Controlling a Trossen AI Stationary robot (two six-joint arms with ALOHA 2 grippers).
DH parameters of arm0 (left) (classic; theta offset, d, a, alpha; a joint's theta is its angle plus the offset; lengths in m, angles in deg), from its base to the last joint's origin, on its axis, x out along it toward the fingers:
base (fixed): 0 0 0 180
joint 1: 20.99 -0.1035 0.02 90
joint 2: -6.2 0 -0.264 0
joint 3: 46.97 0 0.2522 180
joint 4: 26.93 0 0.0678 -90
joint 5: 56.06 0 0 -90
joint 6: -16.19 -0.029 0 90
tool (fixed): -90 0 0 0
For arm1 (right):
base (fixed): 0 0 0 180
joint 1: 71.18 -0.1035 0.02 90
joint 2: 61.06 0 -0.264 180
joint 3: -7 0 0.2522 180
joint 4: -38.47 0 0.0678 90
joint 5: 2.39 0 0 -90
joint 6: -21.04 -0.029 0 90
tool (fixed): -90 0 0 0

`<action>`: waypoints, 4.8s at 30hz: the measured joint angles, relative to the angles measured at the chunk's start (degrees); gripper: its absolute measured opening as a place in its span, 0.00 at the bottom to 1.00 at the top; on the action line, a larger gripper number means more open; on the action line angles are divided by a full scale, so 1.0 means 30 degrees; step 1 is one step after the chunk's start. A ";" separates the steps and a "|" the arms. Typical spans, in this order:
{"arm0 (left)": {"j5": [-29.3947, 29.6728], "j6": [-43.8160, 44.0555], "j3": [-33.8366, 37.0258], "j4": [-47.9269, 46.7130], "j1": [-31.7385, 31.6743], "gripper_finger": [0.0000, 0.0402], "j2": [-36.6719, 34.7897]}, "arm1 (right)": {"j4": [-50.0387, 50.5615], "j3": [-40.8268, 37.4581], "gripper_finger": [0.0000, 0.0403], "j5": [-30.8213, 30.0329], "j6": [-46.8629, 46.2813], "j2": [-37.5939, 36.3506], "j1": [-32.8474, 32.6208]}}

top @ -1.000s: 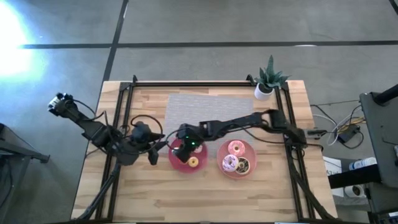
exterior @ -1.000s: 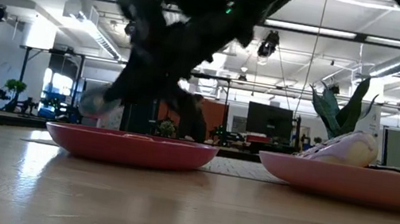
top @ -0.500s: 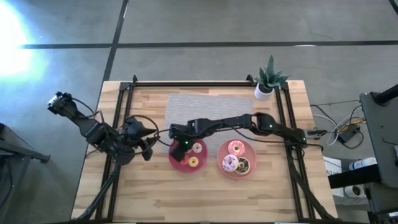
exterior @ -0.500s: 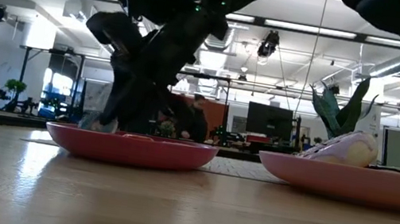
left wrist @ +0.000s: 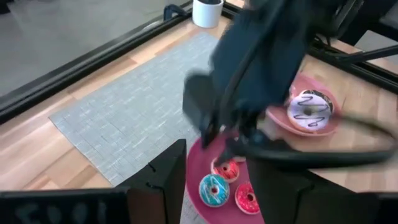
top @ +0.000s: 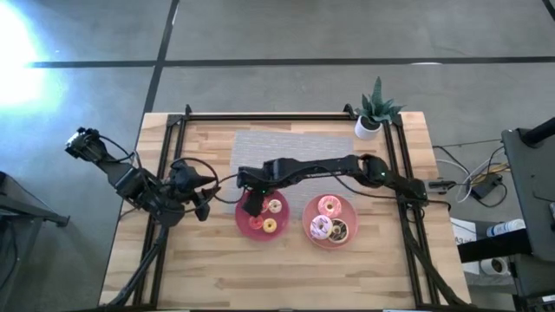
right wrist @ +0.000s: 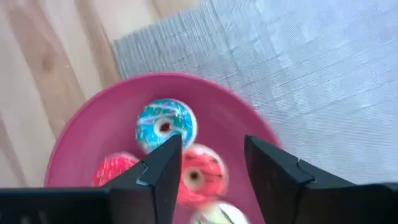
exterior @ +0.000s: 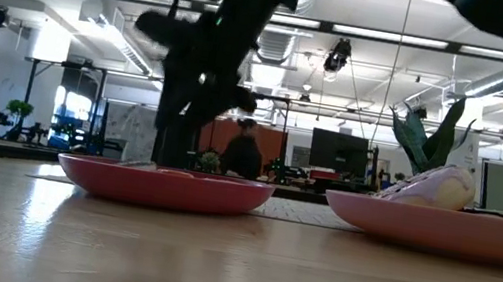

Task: Pick & Place donuts
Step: Return to Home Position

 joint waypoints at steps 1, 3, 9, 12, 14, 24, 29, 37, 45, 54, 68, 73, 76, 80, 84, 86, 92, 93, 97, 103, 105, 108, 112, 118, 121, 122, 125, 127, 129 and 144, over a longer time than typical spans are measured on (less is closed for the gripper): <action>-0.0121 0.0047 0.0000 0.0005 0.0012 0.35 0.0034 | 0.0280 -0.0001 0.41 -0.0465 0.0603 -0.0385 -0.0051; -0.0321 0.0081 0.0000 0.0005 0.0004 0.35 0.0074 | 0.0706 -0.0161 0.43 -0.0853 0.1672 -0.1118 -0.0171; -0.0719 0.0273 0.0000 0.0044 0.0002 0.35 0.0067 | 0.0659 -0.2625 0.41 -0.0894 0.5073 -0.4032 -0.0935; -0.0858 0.0382 0.0000 0.0060 -0.0010 0.35 0.0062 | -0.0257 -0.5736 0.39 -0.0890 0.5379 -0.6480 -0.1390; -0.0835 0.0402 0.0000 0.0070 -0.0025 0.35 0.0082 | -0.1642 -0.8697 0.37 -0.0960 0.5274 -0.8407 -0.1671; 0.1773 -0.1947 0.0029 -0.0585 -0.0054 0.35 0.0076 | -0.3326 -1.9660 0.28 -0.6147 0.1511 -1.9628 -0.3182; 0.0804 0.0355 0.0029 0.0510 -0.0047 0.35 0.0107 | -0.3765 -2.1883 0.26 -0.6460 -0.4488 -2.4704 -0.3606; -0.0821 -0.6473 0.0687 0.7309 -0.0556 0.35 -0.0350 | -1.5648 -2.8437 0.24 -0.3838 0.0560 -3.0111 -0.4237; -0.3613 -0.9219 0.5959 1.5506 -0.0886 0.35 -0.3036 | -2.2413 -3.5117 0.23 -0.2141 0.0164 -3.3706 -0.4219; -0.5765 -0.8926 1.2732 2.0829 -0.0899 0.35 -0.7824 | -2.0321 -3.7781 0.25 -0.2160 -0.0299 -3.9096 -0.4222; -0.2723 -0.9902 1.7355 2.0416 -0.0913 0.35 -1.6171 | -1.5057 -3.8813 0.21 -0.2943 -0.0178 -4.5126 -0.4215; -0.2757 -0.7653 1.9081 2.0132 -0.0899 0.35 -1.7354 | -1.5040 -3.9168 0.20 -0.2869 -0.0161 -4.5485 -0.4222; -0.2781 -0.7547 1.8982 1.9560 -0.0904 0.35 -1.7004 | -1.5089 -3.9309 0.20 -0.2869 -0.0160 -4.5501 -0.4222; -0.2701 -0.7553 1.8916 1.9468 -0.0897 0.35 -1.6792 | -1.5270 -3.9760 0.21 -0.2864 -0.0153 -4.5670 -0.4222; -0.2852 -0.7571 1.9074 1.9703 -0.1565 0.35 -1.7499 | -1.7588 -4.1140 0.22 -0.2631 -0.0140 -4.5845 -0.3997; -0.2918 -0.7572 1.9081 1.9730 -0.2414 0.35 -1.7849 | -1.7864 -4.1285 0.22 -0.2534 -0.0180 -4.5846 -0.3763; -0.2927 -0.7574 1.9096 1.9839 -0.6479 0.35 -1.7861 | -1.7908 -4.1295 0.19 -0.2640 -0.0195 -4.5901 -0.3059; -0.2924 -0.7574 1.9096 1.9825 -0.7280 0.35 -1.7861 | -1.7867 -4.1295 0.19 -0.2658 -0.0190 -4.5897 -0.2984; -0.2912 -0.7574 1.9103 1.9822 -1.0361 0.35 -1.7861 | -1.7893 -4.1295 0.18 -0.2673 -0.0200 -4.5807 -0.2896; -0.2905 -0.7574 1.9110 1.9829 -1.2364 0.35 -1.7861 | -1.7878 -4.1295 0.19 -0.2669 -0.0204 -4.5399 -0.2891; -0.2912 -0.7574 1.9118 1.9798 -1.2548 0.35 -1.7861 | -1.7857 -4.1295 0.20 -0.2665 -0.0204 -4.5317 -0.2893; -0.2912 -0.7566 1.9118 1.9757 -1.2739 0.35 -1.7861 | -1.7864 -4.1295 0.21 -0.2673 -0.0204 -4.5295 -0.2889; -0.2914 -0.7566 1.9125 1.9815 -1.2939 0.35 -1.7866 | -1.7864 -4.1295 0.21 -0.2673 -0.0204 -4.5282 -0.2889; -0.4335 -0.8976 1.9139 1.9859 -1.3613 0.35 -1.7868 | -1.7864 -4.1295 0.20 -0.2673 -0.0204 -4.5224 -0.2889; -0.8532 -1.1557 1.9147 1.9708 -1.3915 0.35 -1.7868 | -1.7864 -4.1295 0.19 -0.2673 -0.0204 -4.5233 -0.2889; -1.0644 -1.2860 1.9147 1.9538 -1.4006 0.35 -1.7868 | -1.7864 -4.1295 0.18 -0.2673 -0.0209 -4.5226 -0.2889; -1.7500 -1.7025 1.9147 1.8746 -1.4132 0.35 -1.7868 | -1.7864 -4.1295 0.18 -0.2673 -0.0212 -4.5231 -0.2889; -1.9616 -1.9060 1.9147 1.8972 -1.4059 0.35 -1.7868 | -1.7864 -4.1295 0.17 -0.2671 -0.0212 -4.5231 -0.2889; -1.9026 -1.9175 1.9147 1.8854 -1.4064 0.35 -1.7868 | -1.7864 -4.1295 0.18 -0.2673 -0.0212 -4.5224 -0.2889; -1.5852 -1.6597 1.9088 1.8897 -1.4057 0.35 -1.7067 | -1.7864 -4.1295 0.20 -0.2673 -0.0212 -4.5202 -0.2882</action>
